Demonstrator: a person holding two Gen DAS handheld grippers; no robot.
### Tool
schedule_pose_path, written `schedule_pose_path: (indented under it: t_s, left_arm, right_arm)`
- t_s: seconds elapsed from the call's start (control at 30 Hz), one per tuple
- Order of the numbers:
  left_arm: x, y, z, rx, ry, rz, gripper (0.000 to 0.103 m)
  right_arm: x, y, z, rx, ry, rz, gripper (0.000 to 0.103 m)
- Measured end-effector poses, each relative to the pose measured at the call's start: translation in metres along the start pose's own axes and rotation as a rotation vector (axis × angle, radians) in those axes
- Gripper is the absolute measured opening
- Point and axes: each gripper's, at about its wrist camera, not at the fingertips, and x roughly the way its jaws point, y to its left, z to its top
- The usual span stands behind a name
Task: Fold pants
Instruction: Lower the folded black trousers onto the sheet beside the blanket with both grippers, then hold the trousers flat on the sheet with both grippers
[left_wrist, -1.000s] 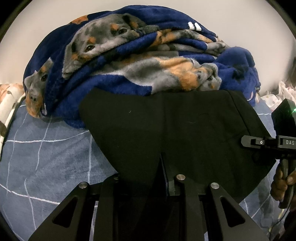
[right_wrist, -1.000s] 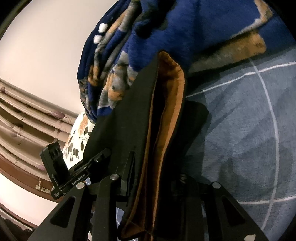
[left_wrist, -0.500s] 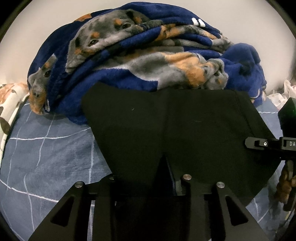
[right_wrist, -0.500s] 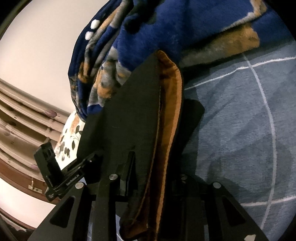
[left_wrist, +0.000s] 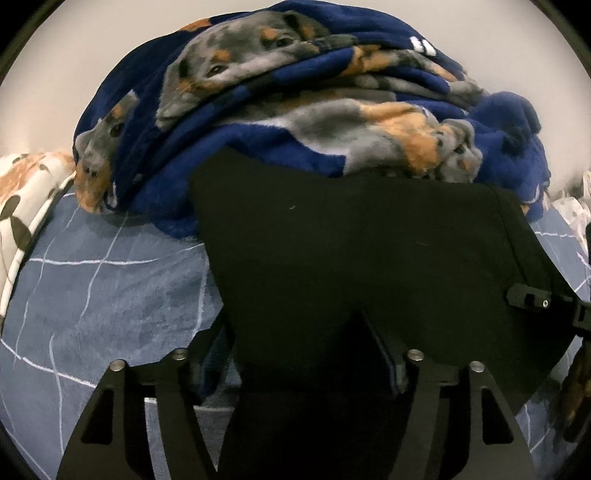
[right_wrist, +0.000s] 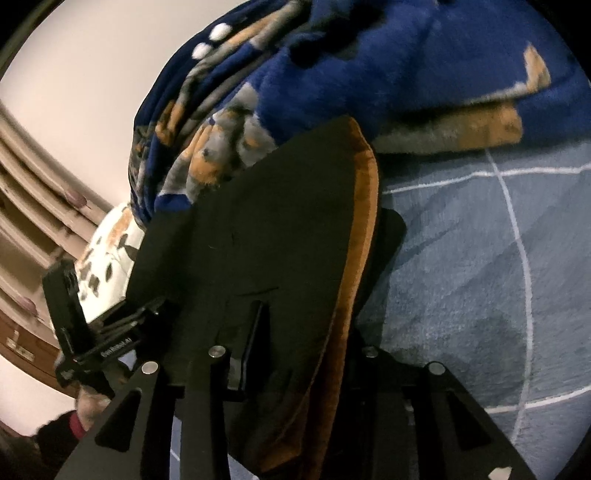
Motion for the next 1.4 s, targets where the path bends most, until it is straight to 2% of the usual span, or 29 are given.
schedule_pose_path:
  t_s: [0.23,0.4,0.57,1.4]
  left_arm:
    - [0.003,0.007,-0.006,-0.039,-0.01,0.012,0.08]
    - [0.001,0.007,-0.013,-0.051,-0.027,0.045,0.083]
    - [-0.003,-0.003,-0.017,-0.016,-0.047,0.092,0.083]
    - [-0.004,-0.008,-0.014,-0.022,-0.049,0.105,0.086]
  right_arm:
    - [0.001,0.011,-0.006,-0.068,-0.045,-0.084,0.034]
    - [0.001,0.02,-0.01,-0.117,-0.071,-0.147,0.038]
    - [0.001,0.022,-0.011,-0.127,-0.081,-0.164,0.04]
    - [0.006,0.023,-0.01,-0.148,-0.082,-0.198,0.042]
